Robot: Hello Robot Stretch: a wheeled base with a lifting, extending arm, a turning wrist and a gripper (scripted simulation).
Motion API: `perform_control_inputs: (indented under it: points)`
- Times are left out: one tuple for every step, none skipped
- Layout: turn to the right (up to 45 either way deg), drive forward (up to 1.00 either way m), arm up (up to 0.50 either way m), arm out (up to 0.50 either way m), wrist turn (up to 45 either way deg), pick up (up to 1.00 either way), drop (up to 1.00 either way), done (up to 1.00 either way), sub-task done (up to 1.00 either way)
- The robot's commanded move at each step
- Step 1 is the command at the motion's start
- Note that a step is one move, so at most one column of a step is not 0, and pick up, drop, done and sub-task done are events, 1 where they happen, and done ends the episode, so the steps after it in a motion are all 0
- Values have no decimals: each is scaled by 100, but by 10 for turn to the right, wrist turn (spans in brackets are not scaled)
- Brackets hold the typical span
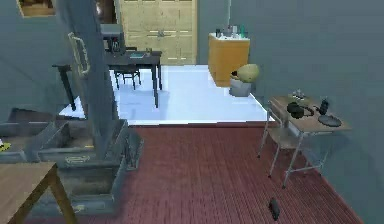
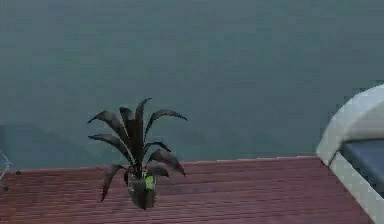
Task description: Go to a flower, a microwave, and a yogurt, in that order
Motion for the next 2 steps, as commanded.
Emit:
perform_control_inputs:
  points:
    - [0, 100, 0, 0, 0, 0, 0, 0, 0]
    - [0, 100, 0, 0, 0, 0, 0, 0, 0]
